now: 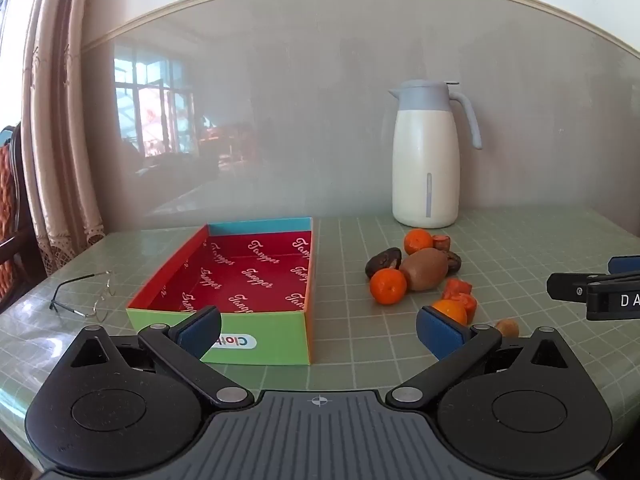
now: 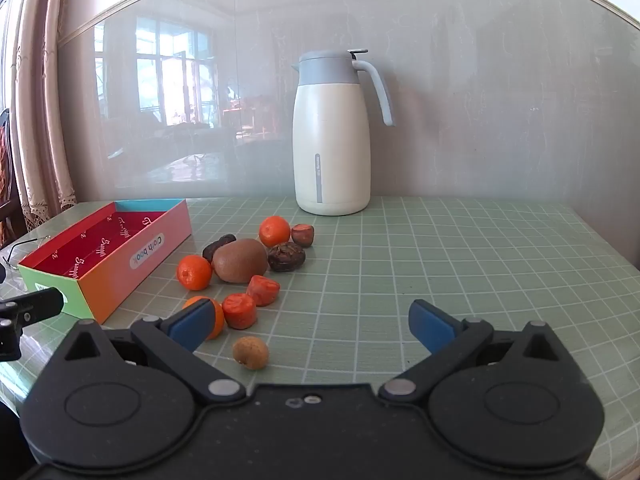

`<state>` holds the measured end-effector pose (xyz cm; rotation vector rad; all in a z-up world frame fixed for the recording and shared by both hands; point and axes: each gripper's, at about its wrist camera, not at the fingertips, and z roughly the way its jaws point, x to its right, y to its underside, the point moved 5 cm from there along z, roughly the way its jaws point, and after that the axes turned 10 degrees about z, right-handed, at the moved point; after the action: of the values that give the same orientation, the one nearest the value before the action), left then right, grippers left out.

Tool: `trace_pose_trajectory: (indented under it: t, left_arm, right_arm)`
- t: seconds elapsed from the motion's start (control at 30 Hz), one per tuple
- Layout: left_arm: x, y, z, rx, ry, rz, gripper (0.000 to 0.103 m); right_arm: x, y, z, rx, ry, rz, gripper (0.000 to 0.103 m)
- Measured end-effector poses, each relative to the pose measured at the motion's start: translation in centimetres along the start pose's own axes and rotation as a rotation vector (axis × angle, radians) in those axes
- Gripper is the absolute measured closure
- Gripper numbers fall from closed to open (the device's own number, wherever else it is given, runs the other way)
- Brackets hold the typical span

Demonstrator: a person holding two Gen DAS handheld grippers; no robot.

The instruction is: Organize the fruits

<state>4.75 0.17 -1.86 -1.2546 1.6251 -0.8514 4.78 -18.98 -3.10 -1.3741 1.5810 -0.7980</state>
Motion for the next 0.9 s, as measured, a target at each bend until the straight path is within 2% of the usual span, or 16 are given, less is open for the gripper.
trace_pose_trajectory:
  t: [0.1,0.9]
  left_arm:
    - [0.50,0.00,0.12,0.005,-0.004,0.030,0.000]
    - [0.25,-0.04,0.02,0.004,-0.001,0.017,0.000]
  right_arm:
    - [0.01,-0.03,-0.02,0.002,0.001,0.000,0.000]
    - [0.02,-0.03,-0.04,0.003,0.000,-0.001,0.000]
